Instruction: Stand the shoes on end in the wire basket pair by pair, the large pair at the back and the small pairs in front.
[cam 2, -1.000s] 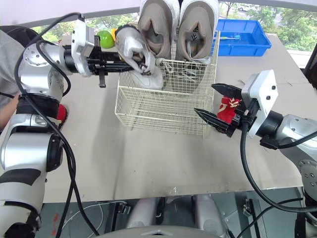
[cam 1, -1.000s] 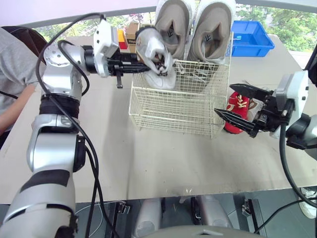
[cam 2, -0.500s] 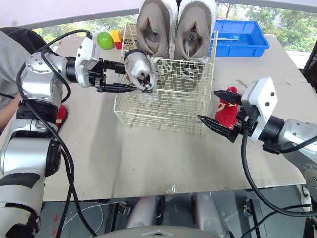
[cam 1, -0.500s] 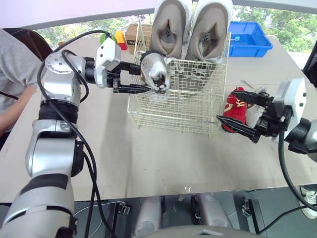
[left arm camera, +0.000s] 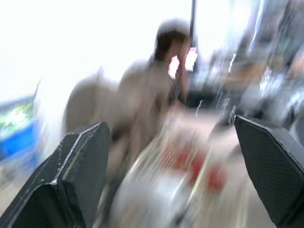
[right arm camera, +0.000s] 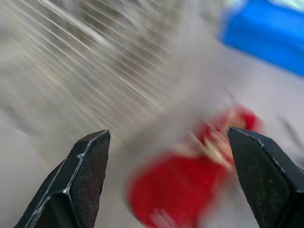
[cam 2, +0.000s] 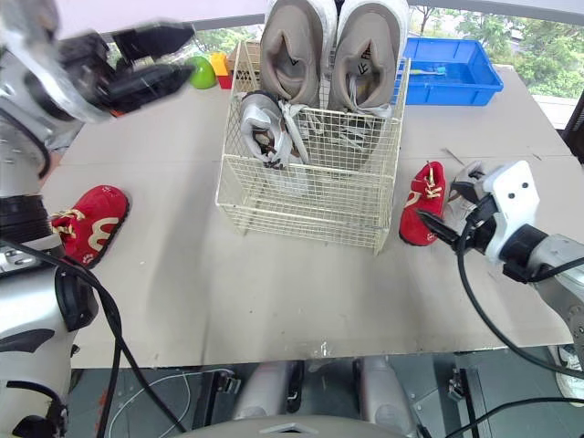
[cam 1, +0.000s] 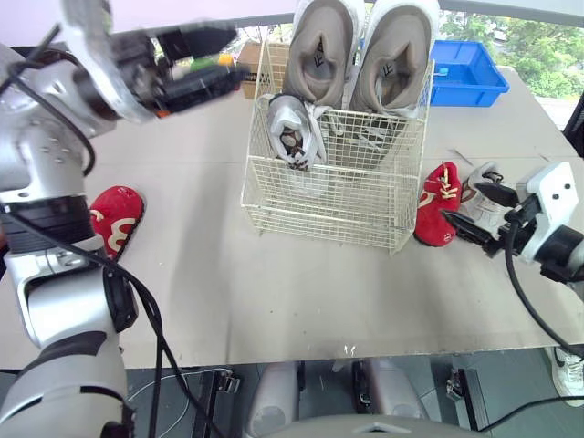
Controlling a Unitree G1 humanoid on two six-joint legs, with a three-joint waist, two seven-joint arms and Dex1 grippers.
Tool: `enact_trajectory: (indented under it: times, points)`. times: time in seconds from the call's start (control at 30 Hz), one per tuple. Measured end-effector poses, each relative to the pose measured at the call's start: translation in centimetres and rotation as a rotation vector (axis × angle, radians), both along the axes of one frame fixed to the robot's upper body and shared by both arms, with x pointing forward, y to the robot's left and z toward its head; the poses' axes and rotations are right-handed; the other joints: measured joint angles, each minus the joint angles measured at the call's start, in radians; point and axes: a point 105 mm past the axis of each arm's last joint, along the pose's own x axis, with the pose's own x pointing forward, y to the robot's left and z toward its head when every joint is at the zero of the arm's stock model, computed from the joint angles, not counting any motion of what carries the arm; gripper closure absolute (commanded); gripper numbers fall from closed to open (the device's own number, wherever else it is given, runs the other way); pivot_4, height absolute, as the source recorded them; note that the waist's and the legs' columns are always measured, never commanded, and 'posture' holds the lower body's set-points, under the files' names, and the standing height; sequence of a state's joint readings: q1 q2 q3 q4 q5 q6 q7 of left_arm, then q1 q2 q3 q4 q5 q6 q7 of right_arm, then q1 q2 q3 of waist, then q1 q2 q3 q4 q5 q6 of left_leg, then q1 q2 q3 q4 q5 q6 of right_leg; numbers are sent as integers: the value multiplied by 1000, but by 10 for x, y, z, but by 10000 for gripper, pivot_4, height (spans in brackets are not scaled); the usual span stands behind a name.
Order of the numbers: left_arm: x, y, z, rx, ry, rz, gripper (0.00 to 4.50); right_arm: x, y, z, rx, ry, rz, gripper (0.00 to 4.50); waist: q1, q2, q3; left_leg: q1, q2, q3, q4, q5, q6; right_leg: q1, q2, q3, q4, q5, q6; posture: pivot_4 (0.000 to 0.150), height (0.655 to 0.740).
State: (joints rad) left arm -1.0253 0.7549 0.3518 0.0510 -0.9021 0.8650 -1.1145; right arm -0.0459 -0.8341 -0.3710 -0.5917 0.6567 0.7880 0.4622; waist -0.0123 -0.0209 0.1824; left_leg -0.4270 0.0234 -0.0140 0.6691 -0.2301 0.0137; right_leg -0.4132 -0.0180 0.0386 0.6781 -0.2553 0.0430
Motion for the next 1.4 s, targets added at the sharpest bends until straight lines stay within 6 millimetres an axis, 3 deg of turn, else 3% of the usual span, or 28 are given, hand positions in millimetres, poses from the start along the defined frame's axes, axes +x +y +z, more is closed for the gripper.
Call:
enact_trajectory:
  times: [0.1, 0.17, 0.23, 0.3, 0.4, 0.67, 0.9, 1.03, 1.1, 1.2, 1.4]
  points:
    - [-23, -28, -2, -60, 51, -114, 632, 5, -21, -4, -46, 39, -68, 7369, 0, 1, -1, 4, -1, 0, 0, 0, 0, 3, -1, 3, 1, 0, 0, 1500, 7400]
    - [-32, -42, -25, -48, 105, -136, 632, 11, -37, -4, -77, 57, -129, 7369, -1, 2, -1, 9, -1, 2, -1, 0, 0, 5, -1, 7, 1, 1, 1, 1500, 7400]
    - [-38, -59, -95, 77, 254, -84, 632, 24, -62, -7, -102, 99, -235, 7369, -15, 4, -3, 15, -1, 7, -4, 0, 0, 8, 0, 14, 1, 1, 1, 1500, 7400]
    - [-44, -69, -141, 162, 381, -78, 632, 28, -75, -13, -110, 133, -295, 7369, -22, 1, -1, 12, -1, 6, -4, 0, 0, 4, 2, 13, 2, 1, 1, 1500, 7400]
    - [-58, -70, -171, 213, 389, -7, 632, 37, -75, -17, -102, 170, -295, 7369, -24, 3, -2, 12, -1, 6, -5, 0, 0, 3, 4, 14, 2, 1, 0, 1500, 7400]
    - [-84, -84, -171, 150, 349, -2, 632, 70, -80, -11, 2, 260, -343, 7369, -15, 3, -2, 11, -2, 9, -2, 0, 0, 4, 2, 14, 0, 1, 0, 1500, 7400]
    - [-86, -78, -171, 194, 325, 26, 632, 88, -82, -38, 33, 432, -332, 7369, -12, 3, -2, 11, -2, 12, -3, -1, 1, 4, 2, 14, 0, 1, 0, 1500, 7400]
    - [-86, -79, -169, 190, 313, 26, 0, 106, -78, -47, 24, 470, -294, 19746, -20, 3, -2, 12, -2, 13, -3, -1, 1, 4, 3, 14, 0, 1, 0, 1500, 7400]
    - [-85, -79, -169, 196, 308, 28, 0, 112, -72, -58, 0, 499, -244, 31619, -23, 2, -2, 12, -2, 12, -2, -1, 1, 4, 3, 14, 0, 1, 0, 1500, 7400]
    - [-85, -78, -169, 209, 303, 37, 0, 114, -75, -59, -23, 508, -213, 43911, -23, -2, -5, 12, -2, 12, -2, -1, 1, 5, 2, 13, 0, 1, 0, 1500, 7400]
    - [-84, -77, -171, 201, 312, 55, 0, 104, -88, -61, 73, 449, -203, 44799, -7, -3, -5, 11, -1, 10, -2, -1, 1, 6, 1, 11, 0, 1, 0, 1500, 7400]
